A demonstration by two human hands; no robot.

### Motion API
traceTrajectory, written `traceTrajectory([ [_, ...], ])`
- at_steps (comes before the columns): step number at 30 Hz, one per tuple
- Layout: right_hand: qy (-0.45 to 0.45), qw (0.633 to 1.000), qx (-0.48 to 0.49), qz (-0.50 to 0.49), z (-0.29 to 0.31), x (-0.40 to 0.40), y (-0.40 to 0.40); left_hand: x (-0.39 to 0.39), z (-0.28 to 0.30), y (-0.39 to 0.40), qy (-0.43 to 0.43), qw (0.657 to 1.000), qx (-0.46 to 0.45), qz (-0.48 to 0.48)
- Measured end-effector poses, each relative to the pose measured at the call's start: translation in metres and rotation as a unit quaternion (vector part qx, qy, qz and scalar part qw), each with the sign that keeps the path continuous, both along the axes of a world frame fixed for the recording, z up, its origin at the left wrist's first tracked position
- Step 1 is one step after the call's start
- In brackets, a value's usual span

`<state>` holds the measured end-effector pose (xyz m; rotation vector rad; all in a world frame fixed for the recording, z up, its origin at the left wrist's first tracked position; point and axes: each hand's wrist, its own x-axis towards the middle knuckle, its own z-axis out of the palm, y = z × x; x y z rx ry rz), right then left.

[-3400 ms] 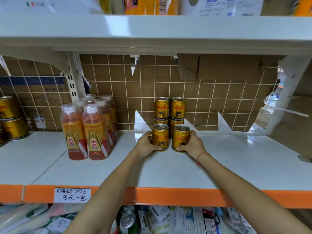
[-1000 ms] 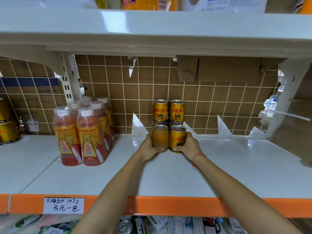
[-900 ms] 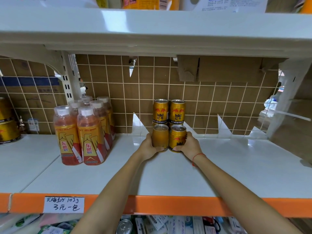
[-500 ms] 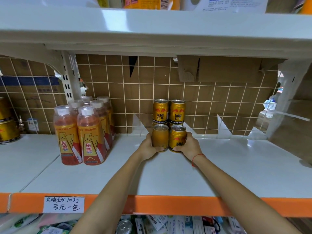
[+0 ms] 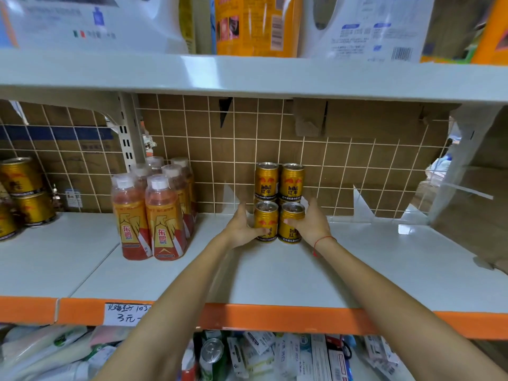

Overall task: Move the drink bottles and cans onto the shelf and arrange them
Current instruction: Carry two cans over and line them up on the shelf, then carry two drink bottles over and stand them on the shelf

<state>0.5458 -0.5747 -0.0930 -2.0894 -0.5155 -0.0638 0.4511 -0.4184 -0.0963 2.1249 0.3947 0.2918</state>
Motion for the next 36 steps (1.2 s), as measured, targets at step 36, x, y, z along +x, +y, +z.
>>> traceTrajectory([
  [36,-0.089,0.942,-0.088,0.311,0.05,-0.268,0.137,-0.359,0.055,0.067,0.064,0.954,0.117,0.267],
])
